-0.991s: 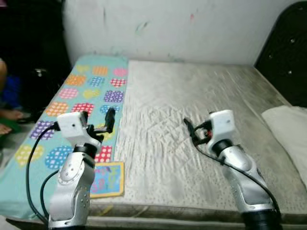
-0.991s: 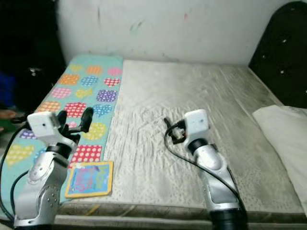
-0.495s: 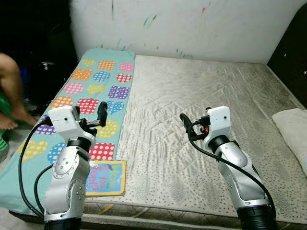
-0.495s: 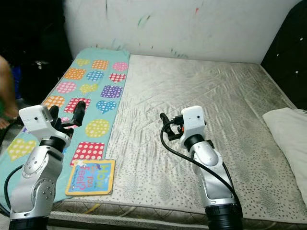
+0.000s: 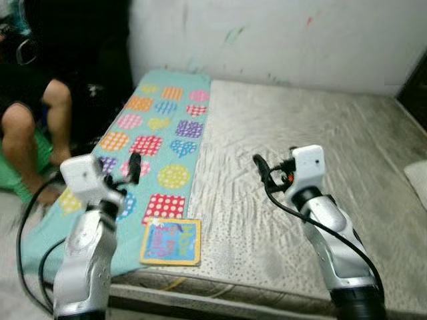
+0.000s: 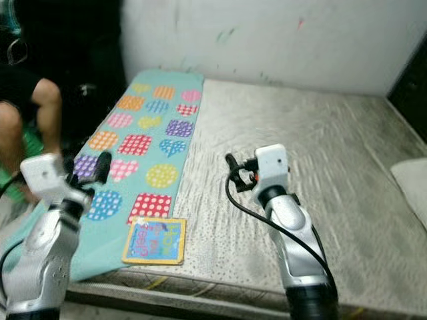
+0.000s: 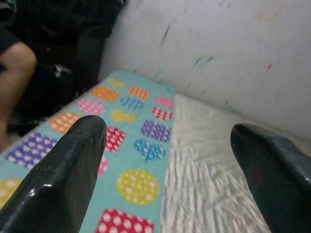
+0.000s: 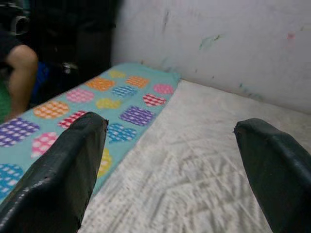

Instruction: Clean up the room

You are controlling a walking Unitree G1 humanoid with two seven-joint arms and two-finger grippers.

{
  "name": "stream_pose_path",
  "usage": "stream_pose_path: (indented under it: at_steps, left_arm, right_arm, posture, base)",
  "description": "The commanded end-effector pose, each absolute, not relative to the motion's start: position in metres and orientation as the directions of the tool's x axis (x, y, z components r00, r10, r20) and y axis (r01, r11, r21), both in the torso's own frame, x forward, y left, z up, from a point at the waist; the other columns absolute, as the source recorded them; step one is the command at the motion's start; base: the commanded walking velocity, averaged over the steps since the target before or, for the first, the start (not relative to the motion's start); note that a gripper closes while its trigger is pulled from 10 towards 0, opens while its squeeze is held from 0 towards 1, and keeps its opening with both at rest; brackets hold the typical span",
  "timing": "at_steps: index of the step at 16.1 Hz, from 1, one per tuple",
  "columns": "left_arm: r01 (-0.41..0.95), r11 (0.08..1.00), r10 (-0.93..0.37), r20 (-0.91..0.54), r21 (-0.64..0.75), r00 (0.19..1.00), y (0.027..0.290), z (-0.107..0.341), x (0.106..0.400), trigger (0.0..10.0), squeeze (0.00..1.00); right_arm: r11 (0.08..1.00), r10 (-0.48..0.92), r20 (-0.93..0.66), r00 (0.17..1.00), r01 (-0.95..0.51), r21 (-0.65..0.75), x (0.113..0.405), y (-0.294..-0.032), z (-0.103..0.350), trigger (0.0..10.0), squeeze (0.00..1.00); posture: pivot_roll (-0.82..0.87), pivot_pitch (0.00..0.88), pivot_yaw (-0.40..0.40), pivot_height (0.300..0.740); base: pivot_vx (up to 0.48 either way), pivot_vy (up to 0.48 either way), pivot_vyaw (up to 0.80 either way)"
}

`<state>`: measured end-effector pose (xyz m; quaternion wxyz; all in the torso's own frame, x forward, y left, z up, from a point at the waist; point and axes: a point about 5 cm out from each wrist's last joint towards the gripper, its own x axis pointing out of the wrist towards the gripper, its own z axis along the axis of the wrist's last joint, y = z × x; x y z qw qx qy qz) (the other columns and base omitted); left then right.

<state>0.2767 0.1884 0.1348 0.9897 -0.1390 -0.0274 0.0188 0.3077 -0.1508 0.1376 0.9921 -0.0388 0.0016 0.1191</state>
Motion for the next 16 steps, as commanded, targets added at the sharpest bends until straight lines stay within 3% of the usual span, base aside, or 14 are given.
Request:
stream_pose_path:
  at_steps: [1, 3, 13, 16]
  left_arm:
    - [-0.007, 0.96, 0.022, 0.049, -0.28, 0.999, 0.182, 0.134, 0.274, 10.0, 0.0]
    - [-0.039, 0.953, 0.054, 0.042, -0.302, 0.998, 0.181, 0.132, 0.27, 10.0, 0.0]
    - [-0.035, 0.946, 0.043, 0.016, -0.321, 0.999, 0.173, 0.127, 0.261, 10.0, 0.0]
    - [-0.022, 0.947, 0.041, 0.054, -0.322, 0.998, 0.172, 0.131, 0.259, 10.0, 0.0]
  right_arm:
    - [0.972, 0.218, -0.048, 0.975, -0.221, -0.075, 0.304, -0.159, 0.132, 10.0, 0.0]
    - [0.955, 0.269, -0.095, 0.958, -0.279, -0.104, 0.303, -0.155, 0.128, 10.0, 0.0]
    - [0.949, 0.283, -0.133, 0.95, -0.297, -0.107, 0.297, -0.157, 0.125, 10.0, 0.0]
    - [0.945, 0.294, -0.135, 0.946, -0.309, -0.105, 0.298, -0.156, 0.126, 10.0, 0.0]
  posture:
    - [-0.05, 0.0, -0.05, 0.74]
    - [-0.05, 0.0, -0.069, 0.74]
    - [-0.06, 0.0, -0.065, 0.74]
    - [-0.06, 0.002, -0.069, 0.74]
  base:
    - [0.0, 0.48, 0.0]
    - [0.0, 0.48, 0.0]
    - [0.0, 0.479, 0.0]
    - [0.0, 0.0, 0.0]
